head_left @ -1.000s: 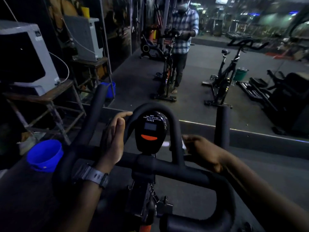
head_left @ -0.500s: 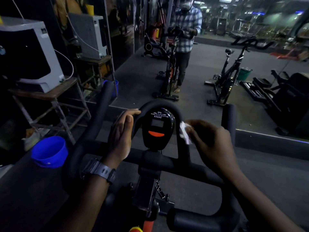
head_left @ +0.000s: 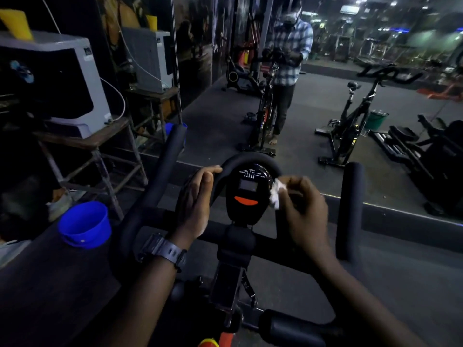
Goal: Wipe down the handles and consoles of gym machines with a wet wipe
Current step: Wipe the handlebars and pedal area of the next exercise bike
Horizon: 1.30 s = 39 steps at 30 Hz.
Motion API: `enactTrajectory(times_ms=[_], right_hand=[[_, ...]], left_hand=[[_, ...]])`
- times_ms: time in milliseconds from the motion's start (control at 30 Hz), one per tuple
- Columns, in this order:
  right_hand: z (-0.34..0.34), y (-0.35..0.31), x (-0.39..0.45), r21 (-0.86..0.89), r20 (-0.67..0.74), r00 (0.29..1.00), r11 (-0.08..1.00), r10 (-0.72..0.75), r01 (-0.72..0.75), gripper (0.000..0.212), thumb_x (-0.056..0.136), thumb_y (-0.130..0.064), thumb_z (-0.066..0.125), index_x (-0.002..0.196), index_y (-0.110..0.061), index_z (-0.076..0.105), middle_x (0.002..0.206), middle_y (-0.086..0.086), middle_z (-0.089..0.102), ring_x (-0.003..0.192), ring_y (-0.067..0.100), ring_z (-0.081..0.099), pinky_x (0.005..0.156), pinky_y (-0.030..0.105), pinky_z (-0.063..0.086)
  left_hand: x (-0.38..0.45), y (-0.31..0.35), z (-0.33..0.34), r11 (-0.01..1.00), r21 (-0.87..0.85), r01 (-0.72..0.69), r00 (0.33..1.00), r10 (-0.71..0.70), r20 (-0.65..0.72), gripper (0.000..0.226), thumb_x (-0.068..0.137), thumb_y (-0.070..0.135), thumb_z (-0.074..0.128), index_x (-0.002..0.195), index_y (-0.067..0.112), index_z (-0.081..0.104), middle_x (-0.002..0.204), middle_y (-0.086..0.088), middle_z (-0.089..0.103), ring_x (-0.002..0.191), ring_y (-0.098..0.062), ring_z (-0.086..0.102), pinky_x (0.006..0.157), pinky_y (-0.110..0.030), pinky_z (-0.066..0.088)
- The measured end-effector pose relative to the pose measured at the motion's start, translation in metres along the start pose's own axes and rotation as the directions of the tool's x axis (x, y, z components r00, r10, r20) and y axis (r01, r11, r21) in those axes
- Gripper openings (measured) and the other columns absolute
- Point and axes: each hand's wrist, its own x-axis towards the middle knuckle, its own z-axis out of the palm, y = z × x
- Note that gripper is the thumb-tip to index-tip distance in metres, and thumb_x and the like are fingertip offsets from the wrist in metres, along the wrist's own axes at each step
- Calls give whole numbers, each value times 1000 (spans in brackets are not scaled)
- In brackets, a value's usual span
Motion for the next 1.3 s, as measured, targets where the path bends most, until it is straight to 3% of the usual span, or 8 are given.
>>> enactTrajectory(times_ms=[133, 233, 333, 433, 600, 933, 1067, 1300], right_hand=[[9, -29, 62, 85, 197, 977, 991, 81, -100, 9, 90, -18, 71, 82, -23, 71, 79, -6, 73, 72, 5, 63, 72, 26, 51], [25, -53, 86, -202, 474, 879, 967, -44, 157, 10, 88, -31, 73, 92, -22, 74, 81, -3, 73, 75, 6, 65, 72, 24, 53], [52, -63, 82, -506, 709, 688, 566, -158, 651, 27, 87, -35, 69, 101, -12, 69, 95, 12, 70, 87, 30, 69, 75, 40, 57], [67, -52, 36, -326, 810, 393, 223, -436, 919, 6, 73, -14, 69, 70, -9, 70, 71, 11, 67, 69, 31, 66, 69, 43, 55], [41, -28, 12, -145, 830, 168, 85, -532, 986, 22, 87, -11, 54, 68, -11, 66, 77, 3, 65, 86, 26, 66, 90, 39, 49], [-17, -33, 33, -369, 650, 553, 420, -521, 829, 21, 93, -18, 61, 109, -15, 74, 105, 5, 64, 98, 31, 60, 72, 40, 54], [-28, -22, 18, -286, 385, 837, 812, -389, 509, 19, 90, -43, 60, 102, -36, 75, 97, -1, 61, 90, 25, 62, 74, 41, 54], [-1, 4, -33, -373, 520, 623, 500, -585, 781, 21, 101, -24, 56, 100, -15, 75, 87, -1, 53, 78, 23, 52, 60, 36, 45]], left_hand=[[0, -1, 1, 1000, -11, 2, 1000, -2, 6, 82, 89, 84, 17, 120, 24, 63, 126, 4, 67, 122, -13, 59, 106, -48, 44], [0, 0, -1, 999, -31, 17, 1000, -17, 2, 89, 87, 86, 18, 122, 18, 64, 123, 2, 68, 119, -13, 61, 104, -46, 46], [0, -1, -2, 994, -98, 53, 998, -55, -16, 81, 85, 88, 20, 118, 28, 63, 117, 1, 69, 114, -16, 63, 101, -45, 48], [2, -6, -1, 980, -168, 106, 992, -115, -45, 89, 82, 90, 23, 121, 21, 63, 120, -3, 69, 116, -19, 64, 102, -50, 48], [4, -10, 1, 981, -164, 106, 990, -121, -79, 79, 84, 89, 22, 116, 29, 63, 119, -2, 69, 114, -24, 65, 101, -56, 47], [5, -6, 0, 977, -190, 99, 991, -114, -67, 82, 81, 92, 22, 116, 28, 61, 118, -4, 69, 116, -18, 63, 99, -45, 48], [5, -7, -1, 976, -188, 113, 990, -126, -56, 88, 79, 93, 22, 119, 25, 60, 120, -2, 69, 117, -16, 62, 101, -43, 48], [5, -8, 0, 981, -166, 101, 992, -111, -56, 82, 80, 92, 22, 116, 30, 61, 119, -2, 69, 116, -16, 62, 101, -43, 47]])
